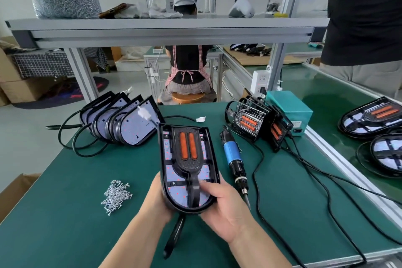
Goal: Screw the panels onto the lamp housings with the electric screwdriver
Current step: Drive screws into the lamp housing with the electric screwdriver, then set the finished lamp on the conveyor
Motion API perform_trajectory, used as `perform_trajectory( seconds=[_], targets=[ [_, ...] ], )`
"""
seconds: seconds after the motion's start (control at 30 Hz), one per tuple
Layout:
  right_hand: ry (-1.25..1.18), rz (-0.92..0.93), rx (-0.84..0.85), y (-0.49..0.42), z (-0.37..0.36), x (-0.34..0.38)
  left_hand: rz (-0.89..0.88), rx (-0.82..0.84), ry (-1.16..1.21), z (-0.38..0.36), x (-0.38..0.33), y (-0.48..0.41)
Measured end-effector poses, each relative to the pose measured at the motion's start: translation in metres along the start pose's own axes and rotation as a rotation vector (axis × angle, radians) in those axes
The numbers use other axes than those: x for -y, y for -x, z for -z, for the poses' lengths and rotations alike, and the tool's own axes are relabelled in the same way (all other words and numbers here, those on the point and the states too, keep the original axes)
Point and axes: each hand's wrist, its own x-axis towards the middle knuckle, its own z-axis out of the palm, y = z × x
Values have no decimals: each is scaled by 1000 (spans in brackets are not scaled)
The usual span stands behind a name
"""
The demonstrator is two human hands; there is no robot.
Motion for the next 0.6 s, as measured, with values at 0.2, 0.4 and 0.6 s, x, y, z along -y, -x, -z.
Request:
perform_trajectory(
  seconds=[0.2, 0.4, 0.6],
  targets=[
    [264, 54, -91, 8, 8, 26, -196, 7, -252, 2, -8, -8],
    [177, 285, -148, 22, 12, 80, -259, -11, -346, 3, -2, -23],
    [105, 606, -288, 34, 36, 143, -297, -129, -620, 12, 26, -37]
  ],
)
